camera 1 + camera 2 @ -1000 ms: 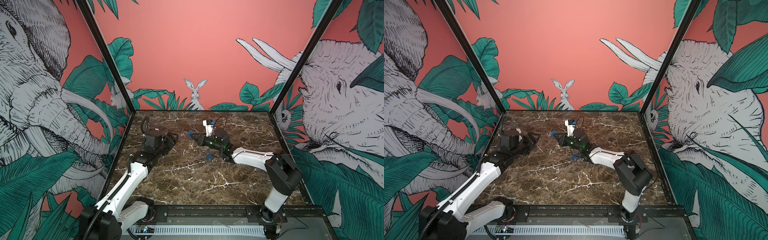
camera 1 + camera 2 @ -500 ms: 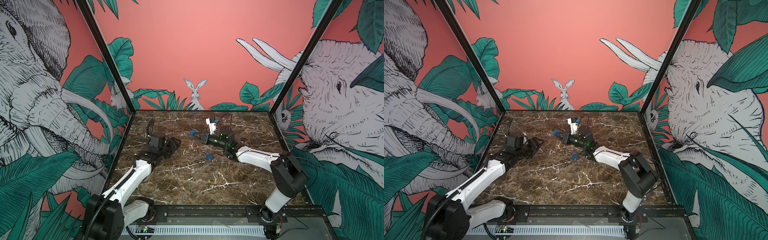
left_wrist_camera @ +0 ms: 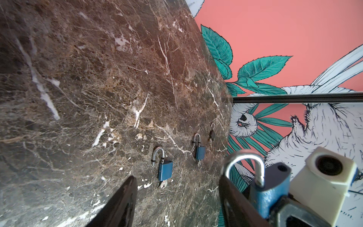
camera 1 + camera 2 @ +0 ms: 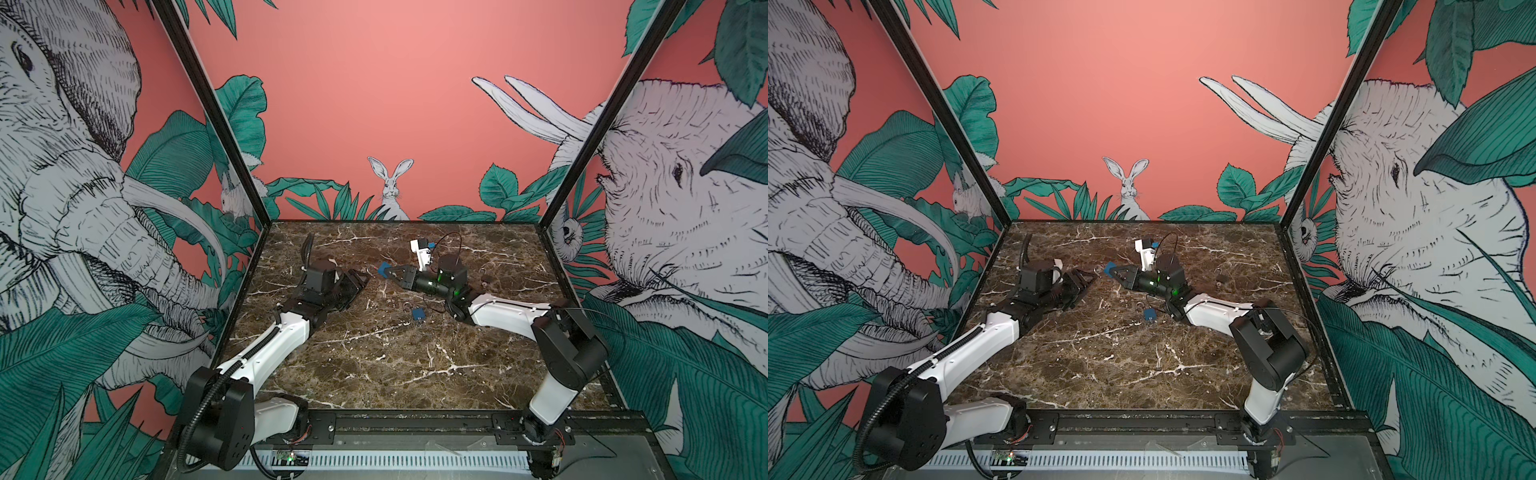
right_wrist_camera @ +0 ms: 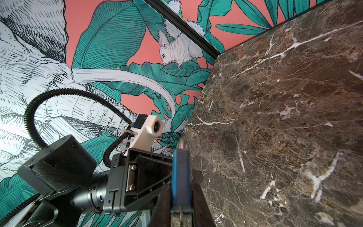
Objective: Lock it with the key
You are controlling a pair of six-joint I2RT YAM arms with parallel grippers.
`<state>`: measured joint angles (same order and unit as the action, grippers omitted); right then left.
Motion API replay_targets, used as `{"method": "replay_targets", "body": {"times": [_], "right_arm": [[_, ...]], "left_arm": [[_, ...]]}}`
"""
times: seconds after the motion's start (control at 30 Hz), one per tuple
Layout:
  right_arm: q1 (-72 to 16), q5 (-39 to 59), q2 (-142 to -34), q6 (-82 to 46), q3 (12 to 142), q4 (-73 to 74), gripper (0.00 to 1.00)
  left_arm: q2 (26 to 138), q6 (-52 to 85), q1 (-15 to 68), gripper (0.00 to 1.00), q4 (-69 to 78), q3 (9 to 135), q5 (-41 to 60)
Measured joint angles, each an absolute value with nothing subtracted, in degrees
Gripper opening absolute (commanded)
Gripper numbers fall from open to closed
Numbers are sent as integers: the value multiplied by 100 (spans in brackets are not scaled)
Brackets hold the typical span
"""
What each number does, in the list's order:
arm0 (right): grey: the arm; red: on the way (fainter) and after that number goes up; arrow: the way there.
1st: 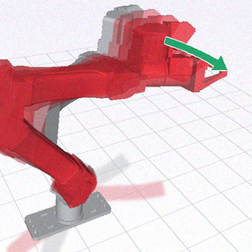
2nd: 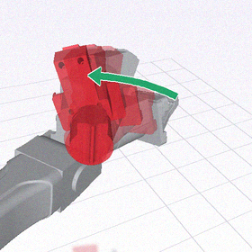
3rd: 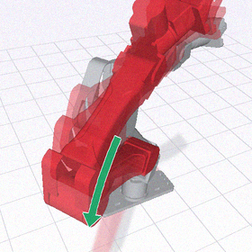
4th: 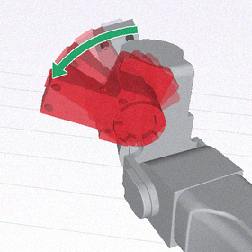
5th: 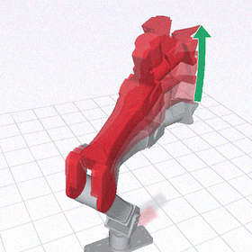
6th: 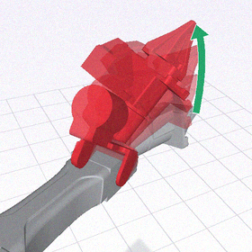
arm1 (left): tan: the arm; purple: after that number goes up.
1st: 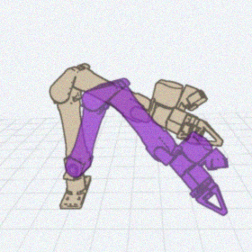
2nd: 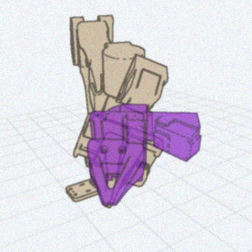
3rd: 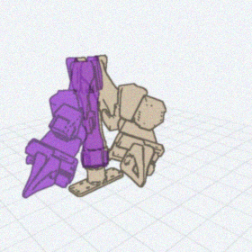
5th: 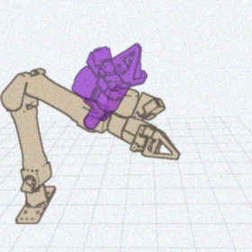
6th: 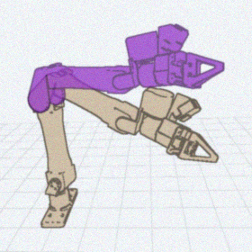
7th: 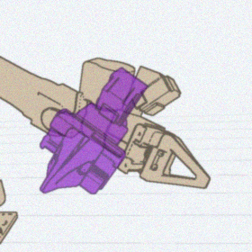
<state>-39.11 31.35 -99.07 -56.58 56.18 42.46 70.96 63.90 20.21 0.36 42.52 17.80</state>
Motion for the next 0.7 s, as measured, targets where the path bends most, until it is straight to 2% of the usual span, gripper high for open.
{"method": "replay_targets", "body": {"times": [0.37,0.7], "right_arm": [[-3938,3470,-9907,-5909,5618,4464,0],[-3935,3524,-9907,-6132,5531,4685,0]], "left_arm": [[7485,6313,2021,65,187,4797,1793],[7483,6230,2010,67,320,4720,1728]]}}
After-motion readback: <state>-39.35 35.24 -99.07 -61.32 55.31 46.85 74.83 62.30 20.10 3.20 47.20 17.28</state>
